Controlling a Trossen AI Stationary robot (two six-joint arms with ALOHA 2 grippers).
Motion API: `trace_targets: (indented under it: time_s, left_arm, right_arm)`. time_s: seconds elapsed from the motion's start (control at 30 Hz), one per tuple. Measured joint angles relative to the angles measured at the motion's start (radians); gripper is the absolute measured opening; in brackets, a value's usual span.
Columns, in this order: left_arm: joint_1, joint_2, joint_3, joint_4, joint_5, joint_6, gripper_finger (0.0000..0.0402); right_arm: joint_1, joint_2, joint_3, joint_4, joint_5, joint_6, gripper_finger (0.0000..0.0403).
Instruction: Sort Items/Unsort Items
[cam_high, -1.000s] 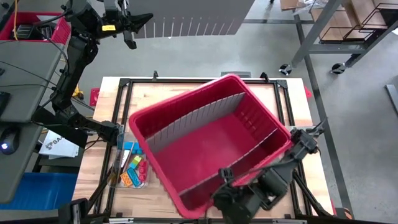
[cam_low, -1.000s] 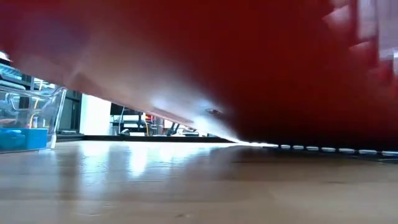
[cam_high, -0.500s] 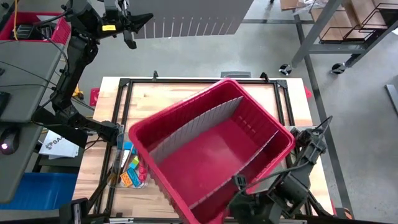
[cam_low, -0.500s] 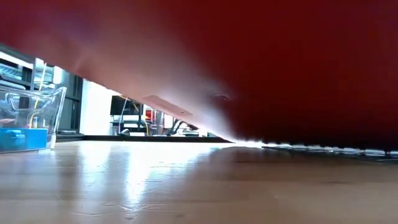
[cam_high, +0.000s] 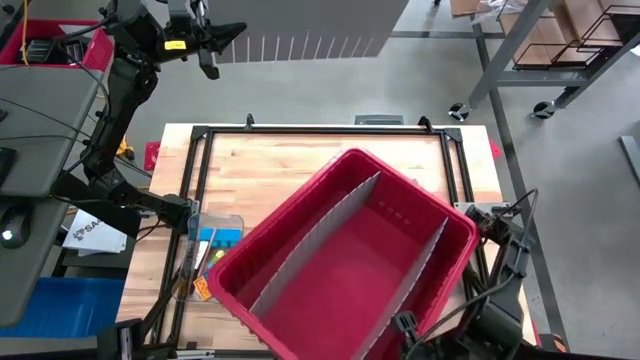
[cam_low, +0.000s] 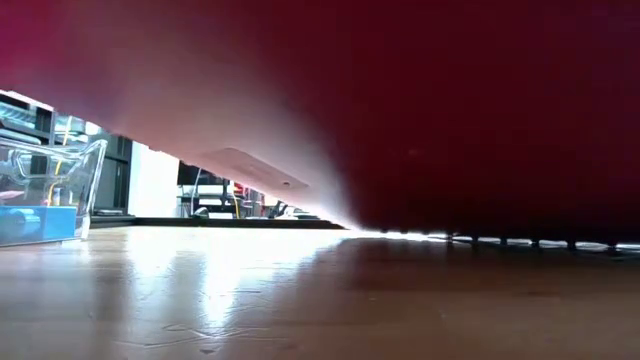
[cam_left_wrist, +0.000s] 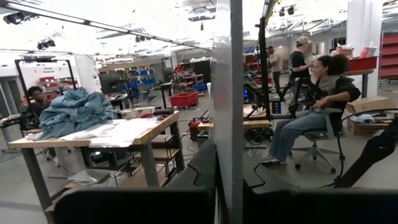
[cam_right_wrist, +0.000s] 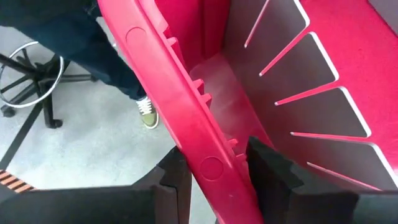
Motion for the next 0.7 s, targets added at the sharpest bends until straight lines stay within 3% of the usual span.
trace_targets:
  time_s: [0.37,0.6,0.7]
  left_arm:
    - [0.000,0.000,0.000,-0.005,-0.001,0.000,0.0001]
    - [0.000,0.000,0.000,-0.004,0.000,0.000,0.0001]
    - [0.000,0.000,0.000,-0.004,-0.001,0.000,0.0001]
  right_arm:
    - [-0.063,0.012,-0.004,0.005,-0.175,0.003,0.0106]
    - [-0.092,0.013,-0.005,0.012,-0.201,0.006,0.0108]
    - [-0.113,0.013,-0.006,0.027,-0.205,0.115,0.0163]
